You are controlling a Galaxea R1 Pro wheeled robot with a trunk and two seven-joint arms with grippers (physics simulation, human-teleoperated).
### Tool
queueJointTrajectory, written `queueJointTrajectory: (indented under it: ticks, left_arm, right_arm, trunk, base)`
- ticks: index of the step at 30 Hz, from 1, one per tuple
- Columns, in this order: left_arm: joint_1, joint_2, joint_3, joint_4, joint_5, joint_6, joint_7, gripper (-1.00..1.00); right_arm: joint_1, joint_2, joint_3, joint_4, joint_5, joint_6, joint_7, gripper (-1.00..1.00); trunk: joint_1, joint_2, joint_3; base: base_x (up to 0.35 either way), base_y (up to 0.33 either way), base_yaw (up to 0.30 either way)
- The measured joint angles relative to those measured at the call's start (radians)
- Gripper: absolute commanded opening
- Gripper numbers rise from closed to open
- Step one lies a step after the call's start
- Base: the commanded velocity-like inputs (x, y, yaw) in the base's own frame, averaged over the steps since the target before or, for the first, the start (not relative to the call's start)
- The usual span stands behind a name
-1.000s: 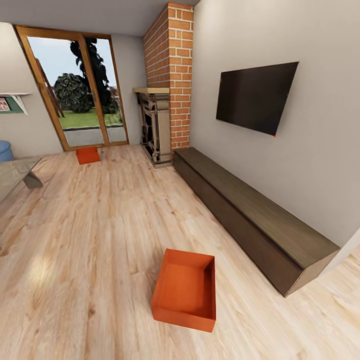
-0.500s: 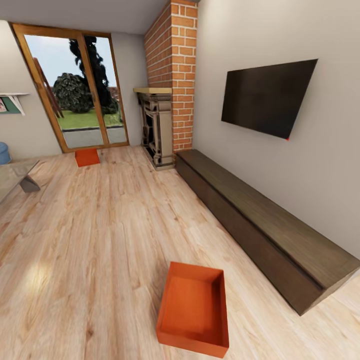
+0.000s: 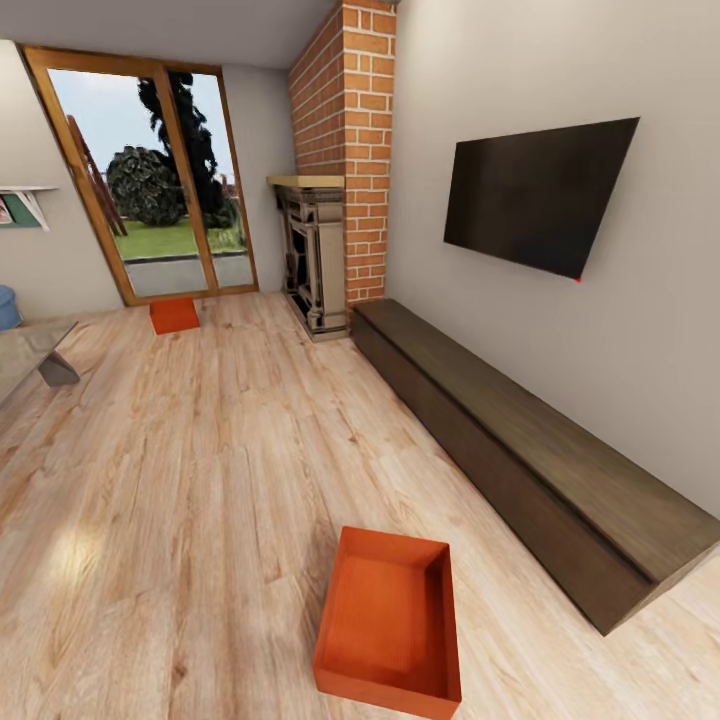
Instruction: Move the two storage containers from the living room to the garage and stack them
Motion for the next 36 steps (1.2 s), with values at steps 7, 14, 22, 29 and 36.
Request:
queueJointTrajectory:
  ticks: [7,14,22,29,36]
  left_arm:
    - [-0.032,-0.052,-0.057,-0.301,0.001,0.224,-0.008,1.00]
    - [-0.110,-0.074,-0.104,-0.337,0.004,0.241,-0.041,1.00]
    - [-0.131,-0.077,-0.116,-0.284,0.005,0.158,-0.046,1.00]
    - [-0.133,-0.074,-0.120,-0.242,0.004,0.100,-0.048,1.00]
    - [-0.133,-0.074,-0.120,-0.237,0.004,0.093,-0.058,1.00]
  right_arm:
    - [-0.035,0.011,0.001,-0.180,0.001,0.145,-0.006,1.00]
    - [-0.080,0.020,0.001,-0.202,-0.004,0.135,-0.008,1.00]
    - [-0.085,0.021,0.004,-0.198,-0.003,0.067,0.001,1.00]
    - [-0.084,0.020,0.001,-0.196,-0.004,0.055,0.003,1.00]
    - [-0.084,0.020,0.002,-0.194,-0.004,0.054,0.004,1.00]
  trunk:
    - [0.000,0.000,0.000]
    - [0.000,0.000,0.000]
    - [0.000,0.000,0.000]
    - [0.000,0.000,0.000]
    - [0.000,0.000,0.000]
  base:
    - [0.121,0.000,0.000]
    - [0.251,0.000,-0.006]
    - [0.161,0.000,-0.181]
    - [0.105,-0.035,-0.078]
    - [0.078,-0.019,-0.175]
